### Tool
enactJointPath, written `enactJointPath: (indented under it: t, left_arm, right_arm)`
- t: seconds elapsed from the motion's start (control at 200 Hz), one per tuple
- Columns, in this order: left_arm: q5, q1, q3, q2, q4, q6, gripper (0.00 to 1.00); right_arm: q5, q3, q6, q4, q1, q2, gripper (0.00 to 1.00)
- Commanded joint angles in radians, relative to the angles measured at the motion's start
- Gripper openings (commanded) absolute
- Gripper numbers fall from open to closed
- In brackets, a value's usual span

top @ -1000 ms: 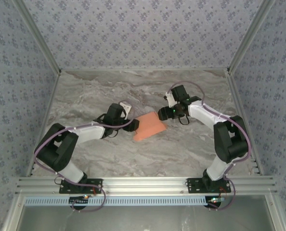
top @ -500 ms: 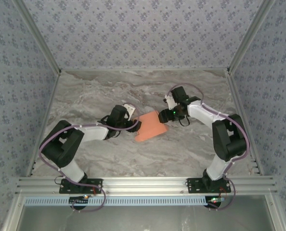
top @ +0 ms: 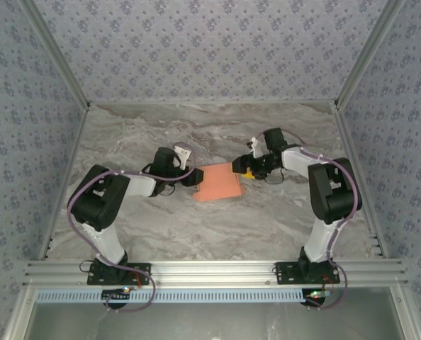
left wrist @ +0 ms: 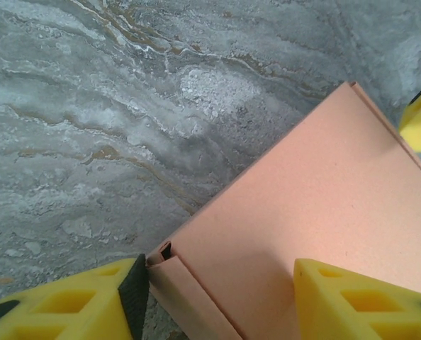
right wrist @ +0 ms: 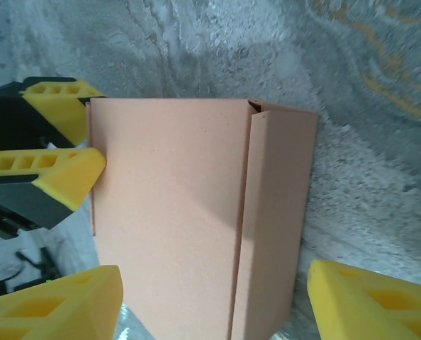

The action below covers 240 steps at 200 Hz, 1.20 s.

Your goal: Fold the paper box

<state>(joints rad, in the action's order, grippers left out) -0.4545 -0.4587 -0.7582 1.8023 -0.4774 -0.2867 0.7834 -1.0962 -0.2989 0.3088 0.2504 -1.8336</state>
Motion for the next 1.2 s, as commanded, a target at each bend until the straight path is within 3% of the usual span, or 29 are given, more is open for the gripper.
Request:
enactJointPath:
  t: [0.0,0.185,0.385,0.53,0.68,0.849,0.994,1.124,1.194]
  left_arm:
    - [-0.105,0.037,0.051,0.062,-0.05,-0.086,0.49]
    - [-0.202,0.085,0.095,0.119,-0.219,-0.196,0.36]
    - [-0.214,0.091,0.095,0.151,-0.258,-0.24,0.32]
    - [-0.201,0.096,0.082,0.168,-0.234,-0.269,0.28]
    - [-0.19,0.104,0.056,0.185,-0.178,-0.275,0.26]
    - [-0.182,0.107,-0.028,0.193,-0.029,-0.252,0.24]
    - [-0.193,0.113,-0.075,0.204,0.043,-0.238,0.24]
    - [-0.22,0.131,-0.093,0.233,0.065,-0.24,0.24]
    - [-0.242,0.142,-0.093,0.249,0.052,-0.251,0.24]
  right_arm:
    - [0.116,0.003,-0.064,-0.033,-0.012,-0.035,0.73]
    - [0.129,0.017,-0.092,-0.061,-0.011,-0.056,0.73]
    - [0.146,0.033,-0.111,-0.082,0.001,-0.063,0.75]
    - [0.077,0.113,-0.09,-0.16,0.007,0.017,0.76]
    - [-0.148,0.161,0.116,-0.124,0.01,0.169,0.77]
    - [-0.295,0.291,0.378,-0.284,0.068,0.337,0.78]
    - [-0.27,0.365,0.529,-0.45,0.098,0.412,0.8]
    - [-0.417,0.359,0.857,-0.411,0.205,0.434,0.84]
    - [-0.437,0.338,0.937,-0.352,0.218,0.426,0.85]
